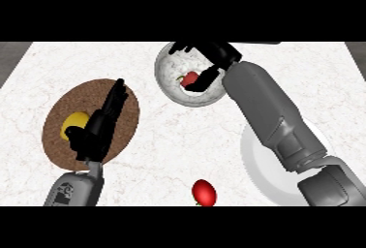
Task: Pick the bell pepper from the plate and place it in the bowl
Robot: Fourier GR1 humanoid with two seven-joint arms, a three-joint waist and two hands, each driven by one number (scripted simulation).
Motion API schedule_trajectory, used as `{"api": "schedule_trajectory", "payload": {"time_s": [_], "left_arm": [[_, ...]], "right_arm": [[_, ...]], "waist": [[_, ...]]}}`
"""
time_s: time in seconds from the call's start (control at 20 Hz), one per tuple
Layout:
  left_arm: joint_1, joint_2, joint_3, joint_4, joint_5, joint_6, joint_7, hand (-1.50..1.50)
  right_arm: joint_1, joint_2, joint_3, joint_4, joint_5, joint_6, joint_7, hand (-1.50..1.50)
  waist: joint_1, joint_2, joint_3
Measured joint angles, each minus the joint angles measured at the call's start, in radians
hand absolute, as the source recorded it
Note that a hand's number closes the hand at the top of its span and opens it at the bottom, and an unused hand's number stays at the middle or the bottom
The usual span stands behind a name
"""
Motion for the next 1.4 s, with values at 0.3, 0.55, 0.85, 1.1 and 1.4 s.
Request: {"api": "schedule_trajectory", "payload": {"time_s": [0.3, 0.55, 0.85, 1.1, 1.4], "left_arm": [[0.009, 0.012, 0.016, 0.003, 0.006, -0.011, -0.001, 0.00], [0.014, 0.011, 0.023, 0.009, 0.008, -0.013, -0.007, 0.00], [-0.006, 0.002, 0.026, 0.033, -0.002, -0.006, -0.014, 0.00], [0.012, 0.007, 0.030, 0.021, 0.001, -0.017, -0.021, 0.00], [0.022, -0.007, 0.015, 0.008, -0.011, -0.012, -0.020, 0.00]], "right_arm": [[-0.027, 0.000, -0.110, 0.029, -0.100, 0.026, -0.107, -1.50], [-0.060, -0.028, -0.204, 0.062, -0.180, 0.047, -0.124, -1.50], [-0.073, -0.116, -0.283, 0.120, -0.251, 0.175, -0.119, -1.50], [-0.067, -0.198, -0.322, 0.149, -0.293, 0.324, -0.120, -1.50], [-0.031, -0.254, -0.325, 0.159, -0.299, 0.435, -0.147, -1.50]], "waist": [[-0.009, -0.005, 0.000], [-0.013, -0.006, 0.000], [-0.015, -0.005, 0.000], [-0.016, -0.006, 0.000], [-0.012, -0.005, 0.001]]}}
